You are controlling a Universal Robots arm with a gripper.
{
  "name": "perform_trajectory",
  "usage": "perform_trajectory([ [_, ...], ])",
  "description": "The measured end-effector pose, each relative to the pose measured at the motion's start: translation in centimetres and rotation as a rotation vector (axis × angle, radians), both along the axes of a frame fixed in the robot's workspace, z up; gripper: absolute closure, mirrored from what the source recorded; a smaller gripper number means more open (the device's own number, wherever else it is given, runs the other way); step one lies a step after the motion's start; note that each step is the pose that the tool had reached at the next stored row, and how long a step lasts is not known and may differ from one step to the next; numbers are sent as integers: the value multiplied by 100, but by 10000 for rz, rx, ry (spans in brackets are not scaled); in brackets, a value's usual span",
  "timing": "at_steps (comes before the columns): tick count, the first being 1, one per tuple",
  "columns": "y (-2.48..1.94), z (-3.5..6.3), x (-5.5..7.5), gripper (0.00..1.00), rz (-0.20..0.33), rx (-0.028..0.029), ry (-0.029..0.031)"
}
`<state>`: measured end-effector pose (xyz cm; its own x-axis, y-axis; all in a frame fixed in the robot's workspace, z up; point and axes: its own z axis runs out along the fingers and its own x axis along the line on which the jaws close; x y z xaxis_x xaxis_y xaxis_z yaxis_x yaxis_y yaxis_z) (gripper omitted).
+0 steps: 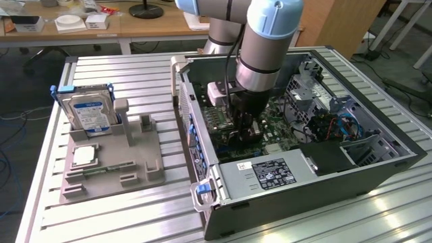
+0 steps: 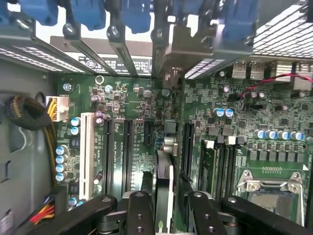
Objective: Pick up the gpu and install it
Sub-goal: 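Insert the gpu into the slot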
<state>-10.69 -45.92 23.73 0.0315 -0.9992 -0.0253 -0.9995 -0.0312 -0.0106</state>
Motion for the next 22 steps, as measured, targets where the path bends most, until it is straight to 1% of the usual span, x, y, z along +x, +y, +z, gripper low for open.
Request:
perform_trajectory([
  [4,0,122,0,66,-1,1,-8],
  [8,0,276,-1,66,-1,0,-13],
  [9,0,299,-2,66,-2,0,-17],
  [11,1,302,-13,66,-3,2,-42],
  [13,1,302,-15,66,-1,4,-43],
  [14,1,302,-15,67,-1,4,-43],
  [16,0,303,-15,80,-1,7,-42],
  [18,0,303,-15,80,-2,10,-43],
  [20,0,303,-15,90,-1,13,-42],
  [22,0,303,-15,90,-2,17,-42],
])
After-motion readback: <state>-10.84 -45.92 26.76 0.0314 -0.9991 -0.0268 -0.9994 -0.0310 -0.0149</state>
